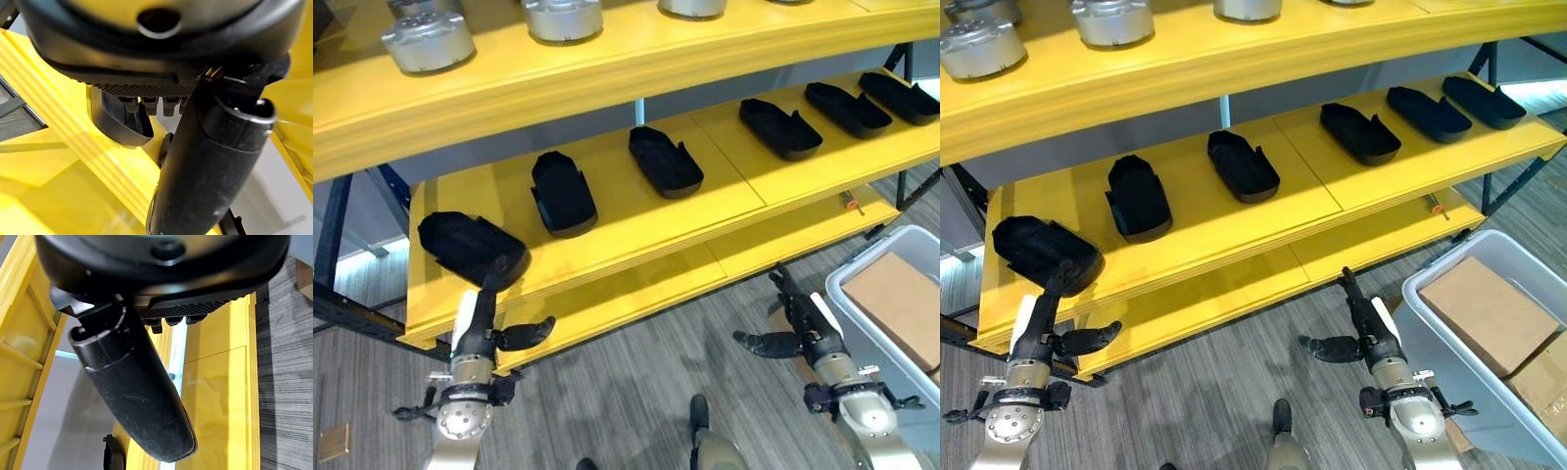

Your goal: Move parts from the plastic box to the shelf.

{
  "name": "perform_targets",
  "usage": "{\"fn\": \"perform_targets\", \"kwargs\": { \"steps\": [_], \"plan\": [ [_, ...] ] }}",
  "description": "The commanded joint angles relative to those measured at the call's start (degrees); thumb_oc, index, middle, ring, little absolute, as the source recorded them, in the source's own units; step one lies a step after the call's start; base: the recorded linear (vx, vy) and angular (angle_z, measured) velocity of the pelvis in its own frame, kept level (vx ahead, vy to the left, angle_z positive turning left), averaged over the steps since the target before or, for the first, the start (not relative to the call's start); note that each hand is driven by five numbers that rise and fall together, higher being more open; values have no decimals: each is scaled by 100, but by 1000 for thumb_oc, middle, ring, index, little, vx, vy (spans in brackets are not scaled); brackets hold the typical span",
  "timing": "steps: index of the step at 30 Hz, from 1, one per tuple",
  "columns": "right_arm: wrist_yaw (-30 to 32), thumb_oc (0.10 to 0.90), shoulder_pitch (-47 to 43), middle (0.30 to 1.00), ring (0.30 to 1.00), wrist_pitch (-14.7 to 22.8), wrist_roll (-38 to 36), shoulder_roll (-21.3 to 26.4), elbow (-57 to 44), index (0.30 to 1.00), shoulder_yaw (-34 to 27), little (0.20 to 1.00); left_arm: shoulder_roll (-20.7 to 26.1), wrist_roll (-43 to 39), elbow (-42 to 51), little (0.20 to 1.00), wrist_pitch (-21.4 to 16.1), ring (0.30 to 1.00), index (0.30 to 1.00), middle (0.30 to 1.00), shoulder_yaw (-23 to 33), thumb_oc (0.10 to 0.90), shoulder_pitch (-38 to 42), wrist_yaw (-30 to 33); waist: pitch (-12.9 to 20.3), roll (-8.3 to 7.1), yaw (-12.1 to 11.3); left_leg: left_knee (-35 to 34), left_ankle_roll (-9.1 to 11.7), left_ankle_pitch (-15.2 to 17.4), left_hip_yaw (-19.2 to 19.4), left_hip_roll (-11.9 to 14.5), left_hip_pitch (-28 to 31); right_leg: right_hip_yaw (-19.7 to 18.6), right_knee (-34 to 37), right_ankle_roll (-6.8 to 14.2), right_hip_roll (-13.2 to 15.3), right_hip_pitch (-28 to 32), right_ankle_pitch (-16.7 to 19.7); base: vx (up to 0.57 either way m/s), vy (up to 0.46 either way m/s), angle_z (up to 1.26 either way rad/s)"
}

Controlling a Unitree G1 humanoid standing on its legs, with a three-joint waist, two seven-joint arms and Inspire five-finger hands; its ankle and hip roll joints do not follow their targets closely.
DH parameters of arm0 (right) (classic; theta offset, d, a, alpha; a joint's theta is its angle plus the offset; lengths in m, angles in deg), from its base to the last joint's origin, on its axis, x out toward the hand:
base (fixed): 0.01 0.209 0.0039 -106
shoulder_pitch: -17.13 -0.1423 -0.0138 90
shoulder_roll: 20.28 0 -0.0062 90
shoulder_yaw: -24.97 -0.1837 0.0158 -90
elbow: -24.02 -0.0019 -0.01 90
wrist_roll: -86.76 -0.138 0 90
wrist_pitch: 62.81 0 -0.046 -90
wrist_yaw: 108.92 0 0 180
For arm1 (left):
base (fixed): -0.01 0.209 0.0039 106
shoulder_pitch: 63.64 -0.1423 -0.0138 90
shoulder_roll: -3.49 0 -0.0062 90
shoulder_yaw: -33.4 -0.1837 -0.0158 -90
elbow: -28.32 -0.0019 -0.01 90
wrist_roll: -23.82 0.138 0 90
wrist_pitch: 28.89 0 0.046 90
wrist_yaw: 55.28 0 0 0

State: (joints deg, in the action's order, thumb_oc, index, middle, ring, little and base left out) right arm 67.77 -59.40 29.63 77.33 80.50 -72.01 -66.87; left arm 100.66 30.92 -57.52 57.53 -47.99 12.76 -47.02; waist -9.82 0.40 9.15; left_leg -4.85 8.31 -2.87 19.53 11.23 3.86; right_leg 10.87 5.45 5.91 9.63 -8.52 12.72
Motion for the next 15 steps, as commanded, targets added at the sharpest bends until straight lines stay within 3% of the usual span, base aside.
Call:
{"fn": "perform_targets", "kwargs": {
  "steps": [1,15],
  "plan": [
    [157,900,-558,1000,1000,492,5,31,-721,1000,-244,1000,494,-77,435,1000,-347,1000,1000,1000,463,900,807,515,-173,-151,-6,-15,-45,401,-164,47,427,329,-45,375,364,825,-747,-14,-34,-2],
    [237,900,-508,1000,1000,534,-38,62,-741,1000,-148,1000,469,156,372,1000,-301,1000,1000,1000,360,900,1325,1058,-201,-163,70,-15,-19,371,-126,100,394,305,-45,371,328,775,-742,-3,-10,-1]
  ]
}}
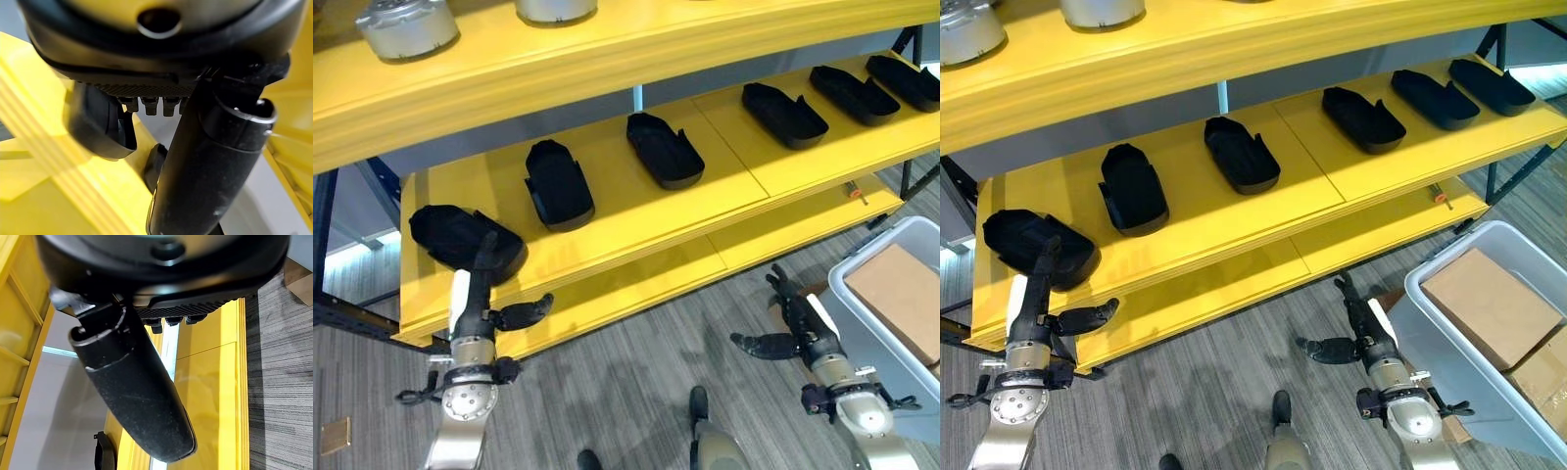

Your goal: Move parts from the plastic box to the shelf.

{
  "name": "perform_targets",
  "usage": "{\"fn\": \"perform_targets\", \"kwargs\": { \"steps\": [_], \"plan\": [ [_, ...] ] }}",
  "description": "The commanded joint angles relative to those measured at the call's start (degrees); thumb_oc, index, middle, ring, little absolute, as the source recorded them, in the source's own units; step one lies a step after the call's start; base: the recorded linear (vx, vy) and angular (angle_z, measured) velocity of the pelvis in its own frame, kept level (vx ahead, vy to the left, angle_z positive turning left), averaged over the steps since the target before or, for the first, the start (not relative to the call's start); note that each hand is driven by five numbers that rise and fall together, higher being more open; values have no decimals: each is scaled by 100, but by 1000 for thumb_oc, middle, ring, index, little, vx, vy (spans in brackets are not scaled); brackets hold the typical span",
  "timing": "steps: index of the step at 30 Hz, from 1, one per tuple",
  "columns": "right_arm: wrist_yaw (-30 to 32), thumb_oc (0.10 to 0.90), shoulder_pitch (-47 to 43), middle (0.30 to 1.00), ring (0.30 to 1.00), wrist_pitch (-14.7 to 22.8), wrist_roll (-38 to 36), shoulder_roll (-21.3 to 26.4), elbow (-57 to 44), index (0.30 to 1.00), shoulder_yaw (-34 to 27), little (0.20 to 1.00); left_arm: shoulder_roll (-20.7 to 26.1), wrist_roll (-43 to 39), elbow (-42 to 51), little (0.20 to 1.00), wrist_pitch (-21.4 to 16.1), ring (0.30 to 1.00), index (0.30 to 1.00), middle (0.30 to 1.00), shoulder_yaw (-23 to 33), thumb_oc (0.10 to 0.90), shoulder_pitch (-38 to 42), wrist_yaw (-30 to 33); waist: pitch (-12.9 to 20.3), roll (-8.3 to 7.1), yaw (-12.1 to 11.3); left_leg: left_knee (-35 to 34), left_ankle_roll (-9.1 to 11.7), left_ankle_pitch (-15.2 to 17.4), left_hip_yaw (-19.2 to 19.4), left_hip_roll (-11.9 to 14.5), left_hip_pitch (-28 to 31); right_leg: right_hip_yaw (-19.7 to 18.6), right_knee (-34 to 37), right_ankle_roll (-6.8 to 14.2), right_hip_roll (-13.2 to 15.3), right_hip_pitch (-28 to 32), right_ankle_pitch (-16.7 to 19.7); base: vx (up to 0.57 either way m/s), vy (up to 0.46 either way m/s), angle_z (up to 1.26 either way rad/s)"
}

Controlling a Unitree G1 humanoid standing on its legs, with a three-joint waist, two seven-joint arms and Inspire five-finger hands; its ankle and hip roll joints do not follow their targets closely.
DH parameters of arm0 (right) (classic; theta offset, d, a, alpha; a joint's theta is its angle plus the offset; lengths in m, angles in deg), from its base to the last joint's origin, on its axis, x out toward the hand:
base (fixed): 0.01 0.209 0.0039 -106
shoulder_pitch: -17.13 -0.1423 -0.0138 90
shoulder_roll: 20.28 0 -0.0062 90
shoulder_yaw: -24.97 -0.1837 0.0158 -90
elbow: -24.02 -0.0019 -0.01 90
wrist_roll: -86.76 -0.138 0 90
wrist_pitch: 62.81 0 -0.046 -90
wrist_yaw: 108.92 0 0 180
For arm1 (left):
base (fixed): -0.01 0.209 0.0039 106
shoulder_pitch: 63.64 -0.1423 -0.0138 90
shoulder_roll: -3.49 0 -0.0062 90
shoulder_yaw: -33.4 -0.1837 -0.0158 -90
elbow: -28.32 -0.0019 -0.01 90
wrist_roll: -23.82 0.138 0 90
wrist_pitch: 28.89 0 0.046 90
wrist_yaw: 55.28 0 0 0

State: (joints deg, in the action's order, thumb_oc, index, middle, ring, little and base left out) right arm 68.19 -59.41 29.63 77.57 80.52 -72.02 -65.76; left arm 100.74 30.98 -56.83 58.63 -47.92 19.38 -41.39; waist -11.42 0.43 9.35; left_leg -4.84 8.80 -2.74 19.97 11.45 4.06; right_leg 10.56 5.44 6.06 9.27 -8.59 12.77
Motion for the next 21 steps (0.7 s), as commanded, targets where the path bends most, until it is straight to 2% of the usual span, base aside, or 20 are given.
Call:
{"fn": "perform_targets", "kwargs": {
  "steps": [1,9,21],
  "plan": [
    [210,900,-514,1000,1000,547,-70,70,-737,1000,-225,1000,498,266,285,1000,-390,1000,1000,1000,359,900,764,598,-39,-173,67,-16,-61,353,-158,84,370,324,-44,359,357,773,-741,0,0,0],
    [240,900,-563,1000,1000,560,-86,89,-714,1000,-179,1000,552,377,47,1000,-334,1000,1000,1000,289,900,1141,806,-59,-173,114,-16,-51,348,-132,86,358,304,-44,362,344,729,-723,0,0,0],
    [351,900,-767,1000,1000,507,-95,107,-685,1000,-30,1000,516,12,-718,1000,-165,1000,1000,1000,-65,900,1856,1077,-165,-191,235,-16,-57,297,-110,64,226,267,-44,368,343,555,-654,0,-1,-1]
  ]
}}
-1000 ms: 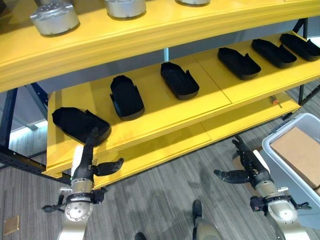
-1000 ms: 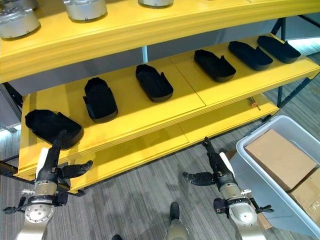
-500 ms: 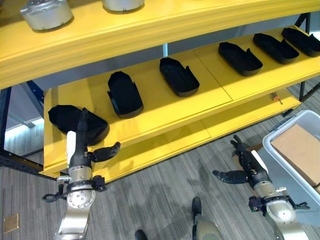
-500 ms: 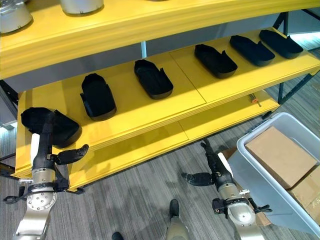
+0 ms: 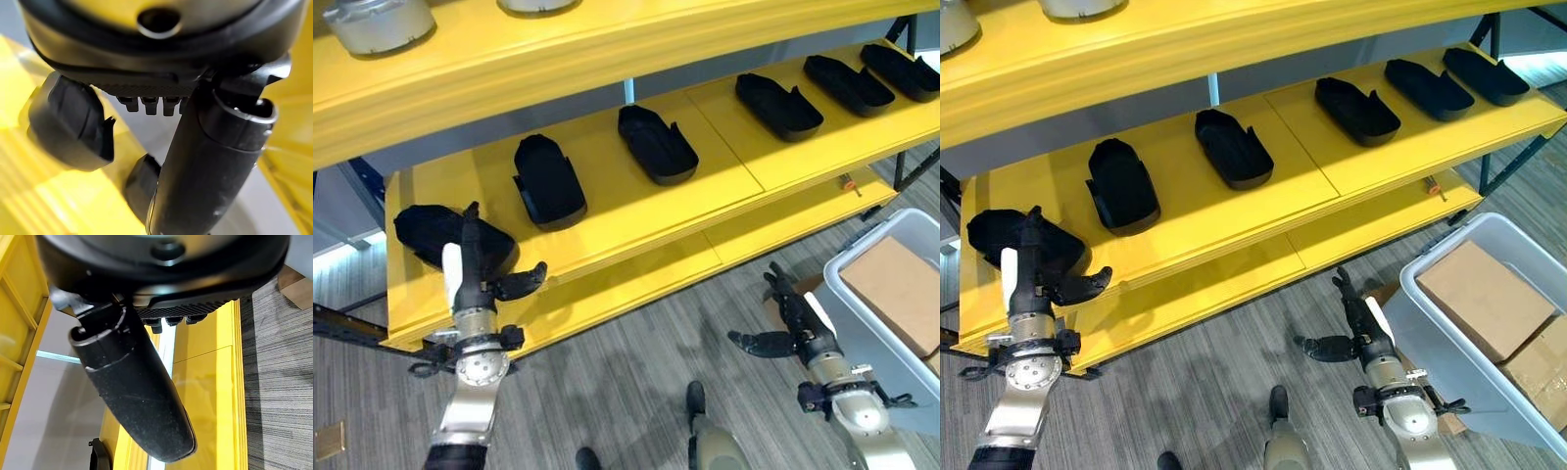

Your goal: Move parts from the plastic box to the shelf.

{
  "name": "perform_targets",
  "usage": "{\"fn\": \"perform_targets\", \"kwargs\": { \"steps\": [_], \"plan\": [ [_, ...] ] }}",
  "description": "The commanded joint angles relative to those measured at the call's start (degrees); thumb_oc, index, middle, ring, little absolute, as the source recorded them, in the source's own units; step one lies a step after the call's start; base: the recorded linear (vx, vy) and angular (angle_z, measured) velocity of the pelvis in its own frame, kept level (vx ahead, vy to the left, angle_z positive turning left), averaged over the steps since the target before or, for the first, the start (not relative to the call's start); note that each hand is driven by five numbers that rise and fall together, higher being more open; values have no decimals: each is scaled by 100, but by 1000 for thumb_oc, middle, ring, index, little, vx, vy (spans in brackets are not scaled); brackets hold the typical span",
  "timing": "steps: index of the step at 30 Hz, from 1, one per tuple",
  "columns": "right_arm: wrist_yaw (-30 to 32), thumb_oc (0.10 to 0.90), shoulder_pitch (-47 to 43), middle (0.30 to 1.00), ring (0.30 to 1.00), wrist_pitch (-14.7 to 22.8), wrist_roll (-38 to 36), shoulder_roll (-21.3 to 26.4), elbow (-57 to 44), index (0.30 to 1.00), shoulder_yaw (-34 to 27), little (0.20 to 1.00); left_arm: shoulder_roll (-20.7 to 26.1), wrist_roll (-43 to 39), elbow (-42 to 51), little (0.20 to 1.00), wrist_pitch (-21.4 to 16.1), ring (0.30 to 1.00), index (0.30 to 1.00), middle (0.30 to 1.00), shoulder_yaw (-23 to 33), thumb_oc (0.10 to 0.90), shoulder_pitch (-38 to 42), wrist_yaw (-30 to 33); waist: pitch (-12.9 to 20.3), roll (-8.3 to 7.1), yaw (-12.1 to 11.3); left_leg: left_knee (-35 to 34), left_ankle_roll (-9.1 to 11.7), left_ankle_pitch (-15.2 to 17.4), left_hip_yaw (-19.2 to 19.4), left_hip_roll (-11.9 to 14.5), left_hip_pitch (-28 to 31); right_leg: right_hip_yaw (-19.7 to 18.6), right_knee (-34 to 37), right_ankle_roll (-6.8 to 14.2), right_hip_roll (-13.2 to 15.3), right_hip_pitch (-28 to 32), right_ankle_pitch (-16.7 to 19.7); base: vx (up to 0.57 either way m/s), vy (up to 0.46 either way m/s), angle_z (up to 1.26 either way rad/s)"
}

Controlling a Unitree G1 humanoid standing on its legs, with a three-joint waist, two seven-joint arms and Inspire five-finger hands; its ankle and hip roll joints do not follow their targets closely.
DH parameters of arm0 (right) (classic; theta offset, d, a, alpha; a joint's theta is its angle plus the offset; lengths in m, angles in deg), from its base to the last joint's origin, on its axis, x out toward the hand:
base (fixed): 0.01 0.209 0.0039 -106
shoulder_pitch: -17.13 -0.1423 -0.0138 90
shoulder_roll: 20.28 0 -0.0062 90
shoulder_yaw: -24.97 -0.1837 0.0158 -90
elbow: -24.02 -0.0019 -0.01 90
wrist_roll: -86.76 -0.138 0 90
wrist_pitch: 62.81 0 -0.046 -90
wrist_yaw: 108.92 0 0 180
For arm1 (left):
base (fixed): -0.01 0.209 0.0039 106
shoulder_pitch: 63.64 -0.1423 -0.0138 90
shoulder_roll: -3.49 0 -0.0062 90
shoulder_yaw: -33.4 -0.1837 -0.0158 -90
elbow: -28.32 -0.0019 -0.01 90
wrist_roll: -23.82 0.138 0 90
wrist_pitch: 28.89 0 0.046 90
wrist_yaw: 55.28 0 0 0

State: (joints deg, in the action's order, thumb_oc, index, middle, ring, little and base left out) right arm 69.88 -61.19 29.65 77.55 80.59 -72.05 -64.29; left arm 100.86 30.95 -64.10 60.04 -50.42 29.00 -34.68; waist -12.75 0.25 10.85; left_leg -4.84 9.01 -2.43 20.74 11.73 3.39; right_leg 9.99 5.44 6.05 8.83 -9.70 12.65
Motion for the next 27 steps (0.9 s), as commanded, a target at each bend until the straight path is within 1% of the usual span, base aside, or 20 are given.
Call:
{"fn": "perform_targets", "kwargs": {
  "steps": [1,6,13,16,18,24,27],
  "plan": [
    [183,900,-593,1000,1000,505,-93,99,-681,1000,-179,1000,506,14,2,1000,-308,1000,1000,1000,182,900,902,408,-33,-173,85,-16,-79,265,-188,36,289,324,-44,369,387,663,-641,0,0,0],
    [224,900,-689,1000,1000,469,-88,122,-676,1000,-107,1000,505,-38,-360,1000,-188,1000,1000,1000,60,900,1111,487,-108,-190,140,-16,-89,247,-174,18,192,298,-44,382,402,531,-598,1,6,-3],
    [273,900,-756,1000,1000,465,-107,145,-684,1000,-51,1000,565,-69,-695,1000,-85,1000,1000,1000,95,900,1340,737,-188,-206,169,-16,-108,248,-178,-10,81,264,-70,402,419,393,-582,0,5,-1],
    [291,900,-791,1000,1000,465,-121,164,-683,1000,-9,1000,612,-97,-887,1000,-46,1000,1000,1000,87,900,1519,867,-227,-229,181,-16,-113,237,-179,-23,22,257,-76,410,428,326,-564,1,16,-6],
    [298,900,-778,1000,1000,475,-142,187,-708,1000,39,1000,702,21,-1038,1000,46,1000,1000,1000,166,900,1606,1069,-274,-262,183,-16,-123,222,-174,-45,-58,240,-77,425,444,246,-539,6,12,-2],
    [307,900,-769,1000,1000,511,-157,202,-712,1000,43,1000,772,116,-1096,1000,63,1000,1000,1000,249,900,1629,1187,-300,-303,167,-16,-128,216,-177,-58,-108,229,-77,437,460,202,-526,0,0,0],
    [317,900,-782,1000,1000,552,-220,232,-726,1000,66,1000,958,256,-1335,1000,140,1000,1000,1000,231,900,1823,1276,-374,-364,177,7,-131,206,-162,-77,-189,216,-82,451,477,114,-499,0,0,0]
  ]
}}
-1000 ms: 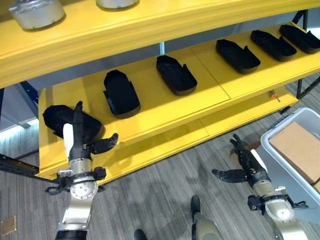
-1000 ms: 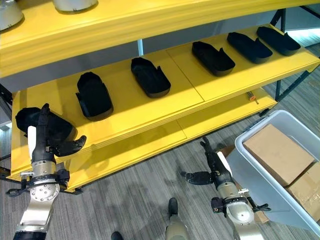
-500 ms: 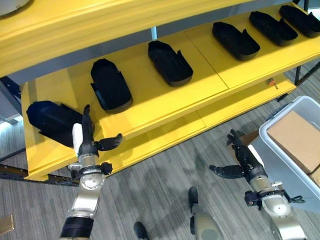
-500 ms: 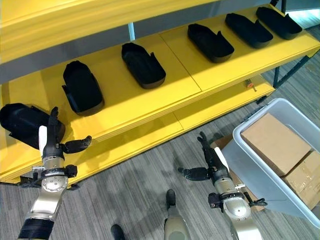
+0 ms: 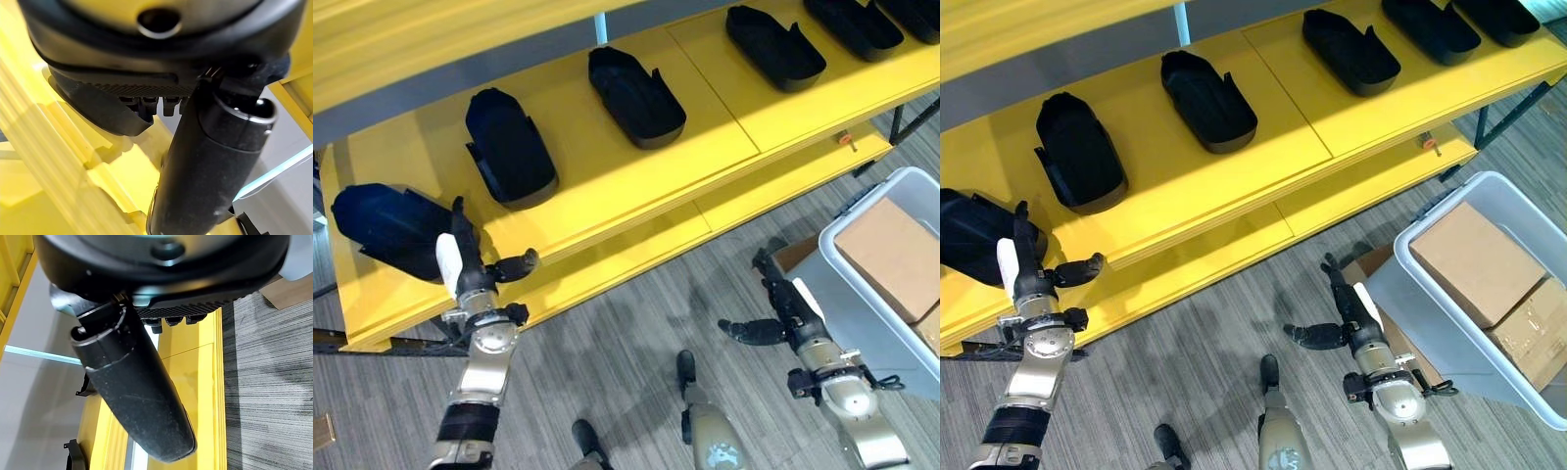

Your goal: Move parts from the plastic box to the shelf.

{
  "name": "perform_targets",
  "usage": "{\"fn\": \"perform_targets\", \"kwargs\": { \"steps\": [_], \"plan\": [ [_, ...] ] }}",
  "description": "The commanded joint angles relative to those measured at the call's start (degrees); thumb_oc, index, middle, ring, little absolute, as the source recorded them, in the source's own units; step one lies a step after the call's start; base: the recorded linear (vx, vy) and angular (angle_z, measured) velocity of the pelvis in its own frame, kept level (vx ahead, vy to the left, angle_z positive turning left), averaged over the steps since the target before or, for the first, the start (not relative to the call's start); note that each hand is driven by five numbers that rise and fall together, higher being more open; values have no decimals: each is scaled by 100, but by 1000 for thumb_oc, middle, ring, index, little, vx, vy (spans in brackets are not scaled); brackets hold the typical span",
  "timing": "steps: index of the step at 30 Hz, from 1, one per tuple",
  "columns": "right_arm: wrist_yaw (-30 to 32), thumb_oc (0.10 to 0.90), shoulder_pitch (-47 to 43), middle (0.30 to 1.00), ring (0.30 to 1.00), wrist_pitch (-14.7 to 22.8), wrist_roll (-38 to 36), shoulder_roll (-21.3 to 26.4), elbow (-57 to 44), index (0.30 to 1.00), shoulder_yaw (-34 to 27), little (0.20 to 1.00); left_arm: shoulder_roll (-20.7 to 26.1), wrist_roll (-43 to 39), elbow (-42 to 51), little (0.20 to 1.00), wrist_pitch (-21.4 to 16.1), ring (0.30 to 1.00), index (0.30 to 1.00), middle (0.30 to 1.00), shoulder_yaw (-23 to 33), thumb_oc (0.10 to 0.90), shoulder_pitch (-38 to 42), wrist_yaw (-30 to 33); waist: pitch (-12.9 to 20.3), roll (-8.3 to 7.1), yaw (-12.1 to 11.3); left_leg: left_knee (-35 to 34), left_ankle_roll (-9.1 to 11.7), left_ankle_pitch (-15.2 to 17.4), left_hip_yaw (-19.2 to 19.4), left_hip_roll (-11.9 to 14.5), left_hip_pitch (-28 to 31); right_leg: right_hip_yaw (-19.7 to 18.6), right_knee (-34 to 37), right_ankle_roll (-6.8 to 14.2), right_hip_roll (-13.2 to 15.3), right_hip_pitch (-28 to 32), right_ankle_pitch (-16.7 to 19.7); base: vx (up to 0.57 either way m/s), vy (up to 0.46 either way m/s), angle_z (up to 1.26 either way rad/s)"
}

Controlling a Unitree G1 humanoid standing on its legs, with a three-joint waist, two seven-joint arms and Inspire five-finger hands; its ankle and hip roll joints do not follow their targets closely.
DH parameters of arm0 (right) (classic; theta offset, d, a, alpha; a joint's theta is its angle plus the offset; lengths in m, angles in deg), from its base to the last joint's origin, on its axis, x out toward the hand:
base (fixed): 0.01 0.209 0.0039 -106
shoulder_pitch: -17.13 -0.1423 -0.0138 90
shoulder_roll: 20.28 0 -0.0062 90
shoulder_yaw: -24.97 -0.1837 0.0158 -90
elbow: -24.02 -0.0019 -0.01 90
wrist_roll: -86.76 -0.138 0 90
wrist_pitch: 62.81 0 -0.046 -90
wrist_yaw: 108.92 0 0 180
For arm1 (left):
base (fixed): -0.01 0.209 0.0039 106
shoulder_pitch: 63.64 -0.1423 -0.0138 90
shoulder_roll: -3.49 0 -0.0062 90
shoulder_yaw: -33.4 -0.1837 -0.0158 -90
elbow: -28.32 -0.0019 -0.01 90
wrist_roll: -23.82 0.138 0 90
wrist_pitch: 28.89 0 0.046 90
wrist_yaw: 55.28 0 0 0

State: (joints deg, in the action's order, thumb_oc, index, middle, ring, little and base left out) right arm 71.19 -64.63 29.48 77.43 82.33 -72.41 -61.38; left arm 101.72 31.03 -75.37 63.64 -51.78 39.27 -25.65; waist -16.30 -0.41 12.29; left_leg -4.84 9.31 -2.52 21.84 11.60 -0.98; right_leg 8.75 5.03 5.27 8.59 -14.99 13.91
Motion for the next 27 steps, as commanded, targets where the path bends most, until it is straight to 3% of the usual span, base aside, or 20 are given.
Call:
{"fn": "perform_targets", "kwargs": {
  "steps": [1,27],
  "plan": [
    [185,900,-440,1000,1000,569,-208,56,-689,1000,-226,1000,874,247,-212,1000,-221,1000,1000,1000,364,900,800,374,-19,-300,31,8,-161,214,-272,-65,247,339,-41,529,502,642,-625,0,0,0],
    [64,900,-233,1000,1000,560,-221,88,-772,1000,-238,1000,1222,538,-922,1000,232,1000,1000,1000,454,900,898,247,-272,-462,-4,184,-209,295,-250,-133,67,268,-57,559,564,487,-535,0,1,0]
  ]
}}
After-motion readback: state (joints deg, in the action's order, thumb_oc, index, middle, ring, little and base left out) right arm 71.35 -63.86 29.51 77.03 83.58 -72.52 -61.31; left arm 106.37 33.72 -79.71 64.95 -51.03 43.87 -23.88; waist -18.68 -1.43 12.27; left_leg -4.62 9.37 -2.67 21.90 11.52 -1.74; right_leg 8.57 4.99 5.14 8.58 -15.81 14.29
